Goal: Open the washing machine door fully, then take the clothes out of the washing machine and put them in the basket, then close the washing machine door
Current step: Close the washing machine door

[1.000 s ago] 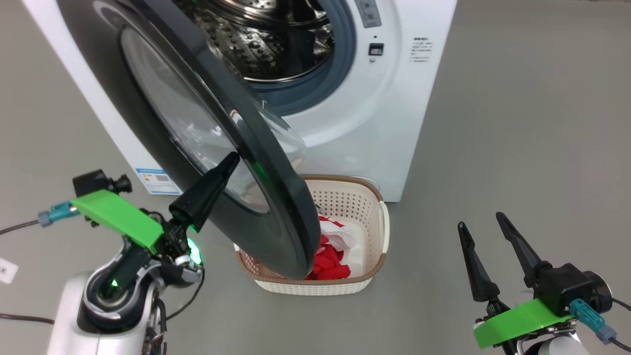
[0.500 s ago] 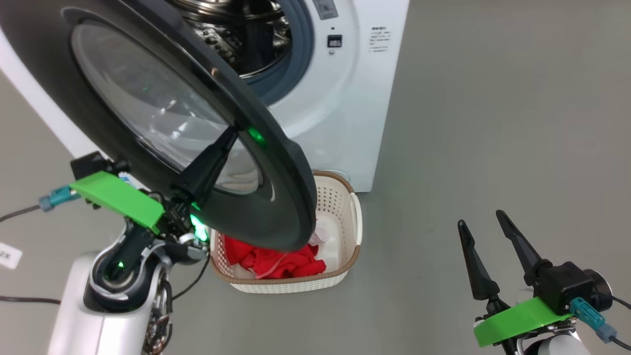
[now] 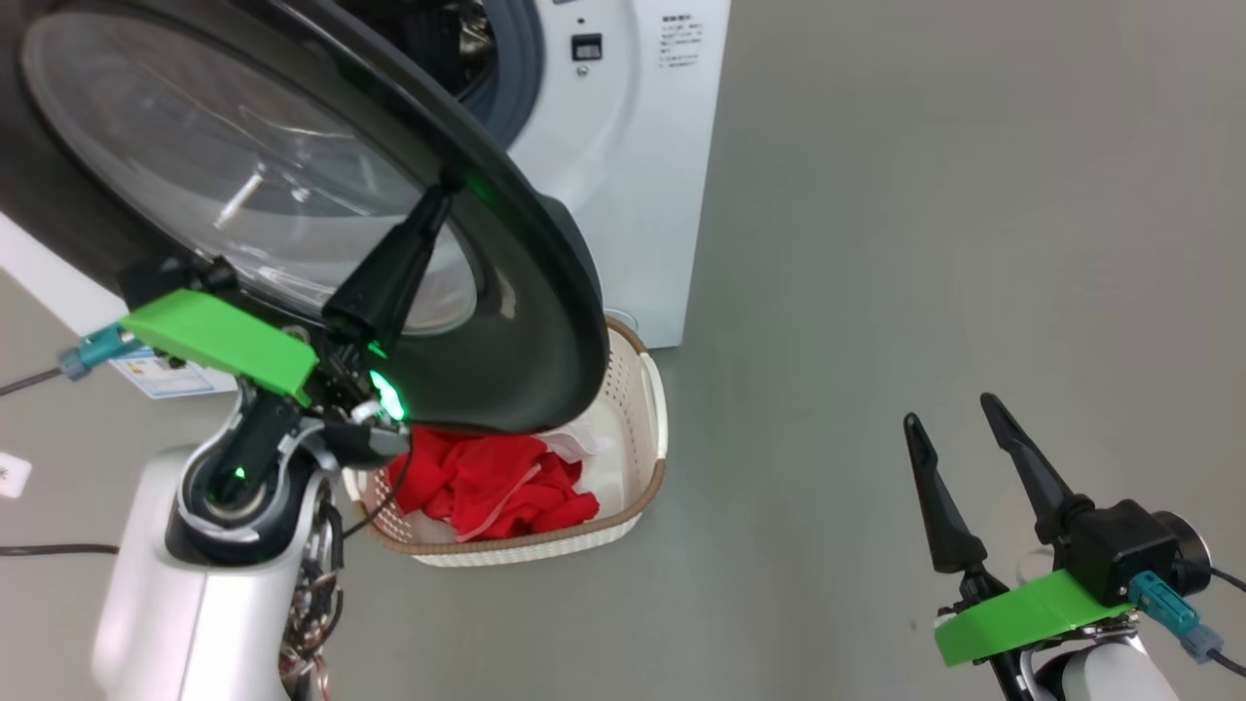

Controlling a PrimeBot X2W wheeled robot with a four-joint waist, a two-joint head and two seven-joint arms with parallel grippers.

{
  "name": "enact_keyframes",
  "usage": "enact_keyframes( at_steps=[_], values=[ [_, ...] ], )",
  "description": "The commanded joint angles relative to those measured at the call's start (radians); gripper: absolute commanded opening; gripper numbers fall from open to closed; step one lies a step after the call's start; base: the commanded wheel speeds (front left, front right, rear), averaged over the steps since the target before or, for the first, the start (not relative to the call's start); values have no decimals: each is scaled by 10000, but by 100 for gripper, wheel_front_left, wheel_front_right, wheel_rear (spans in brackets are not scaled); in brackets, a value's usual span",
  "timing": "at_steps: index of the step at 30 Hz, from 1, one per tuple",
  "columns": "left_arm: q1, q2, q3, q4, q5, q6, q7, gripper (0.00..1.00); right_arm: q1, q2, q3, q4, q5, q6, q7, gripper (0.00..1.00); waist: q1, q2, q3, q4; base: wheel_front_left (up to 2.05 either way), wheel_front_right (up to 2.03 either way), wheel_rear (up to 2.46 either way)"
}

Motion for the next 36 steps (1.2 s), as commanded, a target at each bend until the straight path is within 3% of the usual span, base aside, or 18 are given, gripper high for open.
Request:
enact_keyframes(
  at_steps=[1, 36],
  values=[
    [-437, 181, 313, -153, 20, -149, -133, 0, -432, -93, 249, -277, 69, 35, -63, 100, 0, 0, 177, -184, 0, 0, 0],
    [-2903, 288, 679, 1907, 1217, -839, -2227, 0, -962, -93, 338, -360, 373, 35, -63, 100, 0, 0, 1328, -1409, 0, 0, 0]
  ],
)
